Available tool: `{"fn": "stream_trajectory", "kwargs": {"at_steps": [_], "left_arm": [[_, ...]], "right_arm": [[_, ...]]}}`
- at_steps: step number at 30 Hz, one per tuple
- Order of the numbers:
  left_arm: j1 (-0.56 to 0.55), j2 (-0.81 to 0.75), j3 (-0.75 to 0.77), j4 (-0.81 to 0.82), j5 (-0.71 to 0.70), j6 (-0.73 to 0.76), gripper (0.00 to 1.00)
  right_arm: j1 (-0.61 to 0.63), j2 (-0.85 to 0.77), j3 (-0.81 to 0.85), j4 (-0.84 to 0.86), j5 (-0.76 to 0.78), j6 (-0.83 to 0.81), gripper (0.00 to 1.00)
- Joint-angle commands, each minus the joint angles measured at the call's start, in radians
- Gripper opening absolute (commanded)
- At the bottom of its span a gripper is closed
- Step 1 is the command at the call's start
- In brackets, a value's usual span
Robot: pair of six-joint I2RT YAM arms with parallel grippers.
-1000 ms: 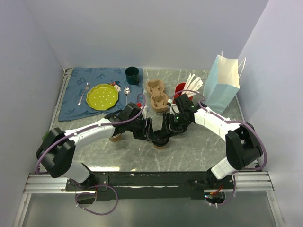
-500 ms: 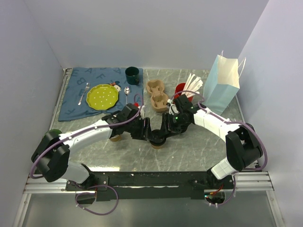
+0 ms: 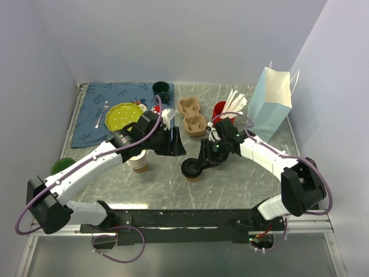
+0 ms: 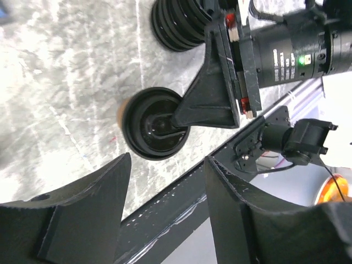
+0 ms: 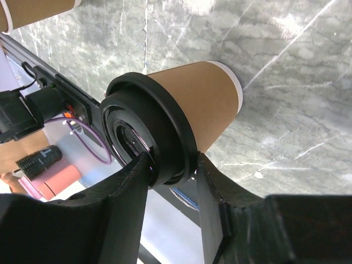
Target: Pack the takeout coffee
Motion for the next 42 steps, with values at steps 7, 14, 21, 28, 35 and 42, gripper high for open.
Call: {"fn": "stream_trajectory", "kwargs": {"at_steps": [7,14,21,28,35,42], "left_arm": [[0.022,-0.080,0.121,-0.123,-0.096,0.049,0.63],[0.037,-0.132,0.090,-0.149,-0.103,0.060,0.64],[0.048,-0.167,0.096,-0.174,-0.113,0.081,0.64],[0.059,-0.192,0.115,-0.186,-0.096,0.105,0.65],[0.060,-0.209,0.138,-0.194,-0.047,0.108,0.65],[0.062,-0.268,0.096,-0.157,0.018,0.036,0.65]], "right_arm": [[0.007,-0.100,-0.086,0.092,0.035,0.081,0.41],[0.008,-0.178,-0.133,0.112,0.050,0.130,0.40],[0.007,-0.350,-0.210,0.006,0.205,0.217,0.38],[-0.005,-0.543,-0.294,-0.174,0.391,0.339,0.38],[-0.107,-0.711,-0.325,-0.329,0.578,0.429,0.38],[-0.455,-0.801,-0.379,-0.271,0.561,0.328,0.38]]}}
